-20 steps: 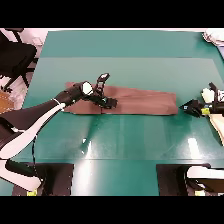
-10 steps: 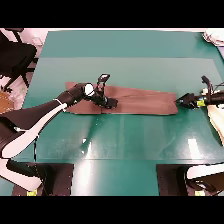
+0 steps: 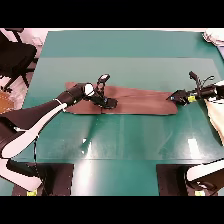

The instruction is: Fold the shirts.

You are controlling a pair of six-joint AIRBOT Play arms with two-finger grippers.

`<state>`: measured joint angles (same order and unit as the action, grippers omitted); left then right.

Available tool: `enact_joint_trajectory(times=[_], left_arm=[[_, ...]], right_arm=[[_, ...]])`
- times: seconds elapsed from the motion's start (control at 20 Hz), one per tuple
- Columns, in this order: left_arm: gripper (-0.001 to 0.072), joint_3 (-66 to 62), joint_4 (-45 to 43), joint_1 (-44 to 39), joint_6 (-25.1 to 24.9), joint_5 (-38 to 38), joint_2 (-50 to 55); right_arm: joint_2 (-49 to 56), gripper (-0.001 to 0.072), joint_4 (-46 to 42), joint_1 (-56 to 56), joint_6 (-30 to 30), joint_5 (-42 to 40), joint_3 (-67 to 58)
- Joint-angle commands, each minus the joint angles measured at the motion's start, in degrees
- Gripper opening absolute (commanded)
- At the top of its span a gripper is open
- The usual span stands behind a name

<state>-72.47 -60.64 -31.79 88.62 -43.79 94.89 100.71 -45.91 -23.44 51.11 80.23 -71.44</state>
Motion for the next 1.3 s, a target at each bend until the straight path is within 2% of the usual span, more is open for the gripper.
enact_joint_trajectory(times=[0.0, 0.05, 0.1, 0.15, 0.4, 0.55, 0.75, 0.95, 1.25], left_arm=[[0.0020, -0.35, 0.07, 0.00, -0.04, -0.55, 0.02], [0.0020, -0.35, 0.02, 0.02, -0.07, -0.55, -0.09], [0.0020, -0.35, 0.13, 0.00, -0.07, -0.57, -0.09], [0.0020, -0.33, 0.15, 0.00, -0.07, -0.59, -0.09], [0.0020, -0.33, 2.12, 0.00, -0.17, 0.22, -0.09], [0.0020, -0.33, 6.10, -0.02, -0.63, 2.38, -0.09], [0.0020, -0.33, 6.40, -3.06, -1.66, 6.05, -0.04], [0.0019, -0.33, 6.43, -7.19, -1.29, 13.49, 0.11], [0.0019, -0.37, 7.98, -7.82, 0.11, 13.55, 2.91]], right_arm=[[-0.04, 0.0509, -1.62, 1.60, 0.90, 0.83, 0.04], [-0.31, 0.0337, -1.73, 1.88, 0.94, 0.87, 0.04], [-0.66, 0.0103, -1.64, 1.95, 0.87, 1.29, 0.04], [-1.20, 0.0021, -1.64, 1.92, 0.94, 1.31, 0.04], [-9.07, 0.0020, 1.07, 1.36, 2.01, 4.44, 0.04], [-14.80, 0.0020, 1.40, 1.90, 2.97, 4.98, 0.04], [-20.55, 0.0020, 2.43, 4.22, 4.59, 5.90, -0.02], [-24.00, 0.0020, 7.43, 6.21, 6.03, 5.99, -0.07], [-25.81, 0.0020, 11.96, 9.73, 8.15, 8.66, -2.36]])
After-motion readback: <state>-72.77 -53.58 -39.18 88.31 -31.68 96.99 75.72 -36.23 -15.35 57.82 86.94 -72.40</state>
